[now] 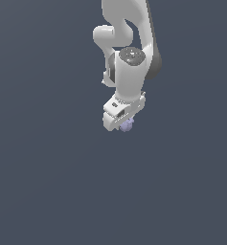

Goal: Pick up the object and move it to a goal position.

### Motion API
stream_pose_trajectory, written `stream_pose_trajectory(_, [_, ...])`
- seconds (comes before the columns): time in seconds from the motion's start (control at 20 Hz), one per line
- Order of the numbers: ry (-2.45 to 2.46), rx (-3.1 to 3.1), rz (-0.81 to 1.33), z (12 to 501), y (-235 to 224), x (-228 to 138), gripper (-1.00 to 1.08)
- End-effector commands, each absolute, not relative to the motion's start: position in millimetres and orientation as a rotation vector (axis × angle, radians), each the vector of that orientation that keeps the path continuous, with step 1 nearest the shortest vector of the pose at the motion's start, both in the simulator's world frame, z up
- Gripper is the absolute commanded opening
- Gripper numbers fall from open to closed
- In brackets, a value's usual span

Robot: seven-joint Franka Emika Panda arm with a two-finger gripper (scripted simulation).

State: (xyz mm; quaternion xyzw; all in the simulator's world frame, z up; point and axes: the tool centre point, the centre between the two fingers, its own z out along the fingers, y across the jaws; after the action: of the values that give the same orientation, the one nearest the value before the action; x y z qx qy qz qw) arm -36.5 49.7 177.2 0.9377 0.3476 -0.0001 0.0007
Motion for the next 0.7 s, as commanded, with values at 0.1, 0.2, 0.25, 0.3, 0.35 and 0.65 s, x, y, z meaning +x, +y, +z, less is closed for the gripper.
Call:
stream_pose_trajectory(0.1, [1.093,2.944,0.0,231.3,60.6,-44.7,-1.0])
stream_pose_trajectory(0.2, [1.093,2.945,0.0,253.8,65.2,-47.7,-1.0])
stream_pose_trajectory(0.25, [1.093,2.945,0.0,264.7,67.3,-49.2,-1.0])
stream_pose_trajectory(0.3, [1.093,2.945,0.0,275.2,69.4,-50.5,-1.0])
stream_pose_trajectory(0.35, [1.094,2.945,0.0,285.3,71.4,-51.7,-1.0])
stream_pose_trajectory(0.65, [1.093,2.945,0.0,335.9,81.1,-57.2,-1.0])
